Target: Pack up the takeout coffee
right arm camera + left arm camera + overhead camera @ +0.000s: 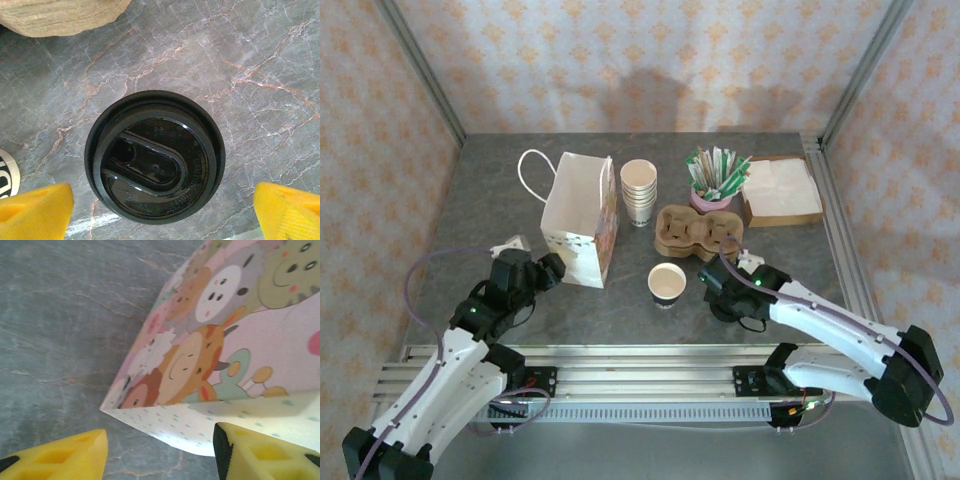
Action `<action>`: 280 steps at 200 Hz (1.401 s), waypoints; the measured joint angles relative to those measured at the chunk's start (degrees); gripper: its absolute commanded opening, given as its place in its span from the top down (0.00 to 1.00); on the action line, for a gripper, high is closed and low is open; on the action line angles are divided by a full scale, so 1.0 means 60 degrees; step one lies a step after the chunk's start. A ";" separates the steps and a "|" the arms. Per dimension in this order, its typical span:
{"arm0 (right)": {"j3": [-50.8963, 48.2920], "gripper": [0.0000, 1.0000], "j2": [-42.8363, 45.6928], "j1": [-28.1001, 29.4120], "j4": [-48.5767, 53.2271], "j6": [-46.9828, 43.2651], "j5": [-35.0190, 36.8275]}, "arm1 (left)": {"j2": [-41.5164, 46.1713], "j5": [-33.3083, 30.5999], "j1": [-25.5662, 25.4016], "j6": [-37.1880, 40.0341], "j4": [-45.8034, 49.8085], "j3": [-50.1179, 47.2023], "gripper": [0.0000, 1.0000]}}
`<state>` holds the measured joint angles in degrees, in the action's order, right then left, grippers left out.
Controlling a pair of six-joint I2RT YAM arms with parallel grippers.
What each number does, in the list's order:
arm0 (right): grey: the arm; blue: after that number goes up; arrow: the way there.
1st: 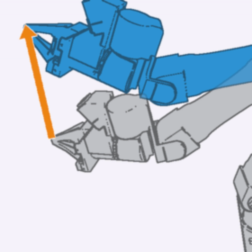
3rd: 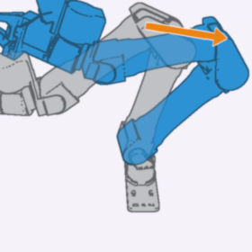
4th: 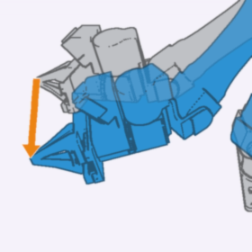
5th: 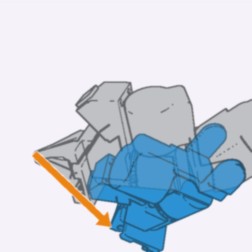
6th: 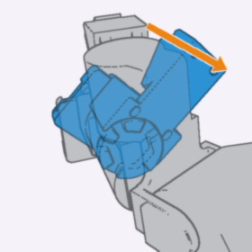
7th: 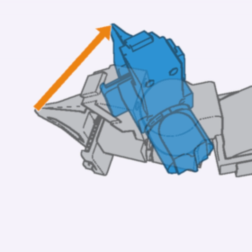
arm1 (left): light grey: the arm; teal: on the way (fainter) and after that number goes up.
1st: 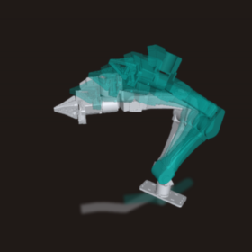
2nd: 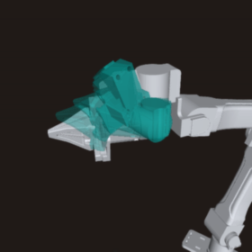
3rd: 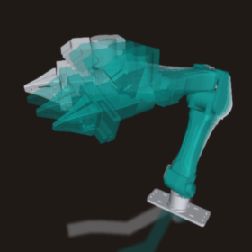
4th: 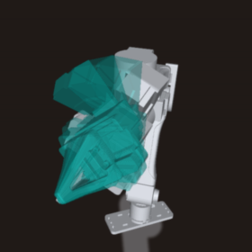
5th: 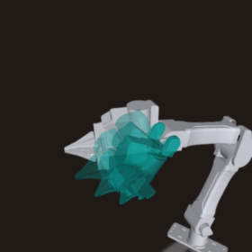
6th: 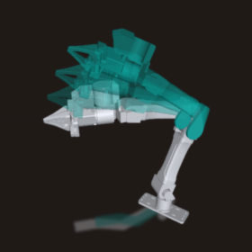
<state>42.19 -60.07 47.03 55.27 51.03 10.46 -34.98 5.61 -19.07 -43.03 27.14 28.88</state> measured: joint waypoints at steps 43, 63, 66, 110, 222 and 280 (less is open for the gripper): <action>-0.0124 0.11 -0.0153 0.0000 -0.0189 0.0040 0.0004 | 0.0965 0.1705 -0.0007 0.0098 0.0255 0.0000 0.44; -0.0233 0.11 -0.0219 0.0000 -0.0335 0.0040 0.0007 | 0.1443 0.2477 -0.0131 0.0157 0.0404 0.0000 0.44; -0.0244 0.11 -0.0229 0.0000 -0.0364 0.0040 0.0007 | 0.1479 0.2568 -0.0178 0.0157 0.0412 0.0000 0.44; -0.0357 0.14 -0.0474 0.0000 -0.0590 0.0036 0.0011 | 0.0940 0.3104 -0.2131 0.0149 0.0404 0.0000 0.40; -0.0463 0.18 -0.0805 -0.0036 -0.1104 0.0033 0.0047 | 0.0208 0.2164 -0.4506 -0.0543 -0.0674 0.0098 0.38; -0.0714 0.17 -0.0787 -0.0036 -0.1348 0.0109 0.0044 | 0.0375 0.1872 -0.4510 -0.0681 -0.0787 0.0098 0.38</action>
<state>37.91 -64.79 46.81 47.18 51.68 10.72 -32.73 16.84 -46.13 -47.11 22.41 29.47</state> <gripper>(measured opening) 0.835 0.622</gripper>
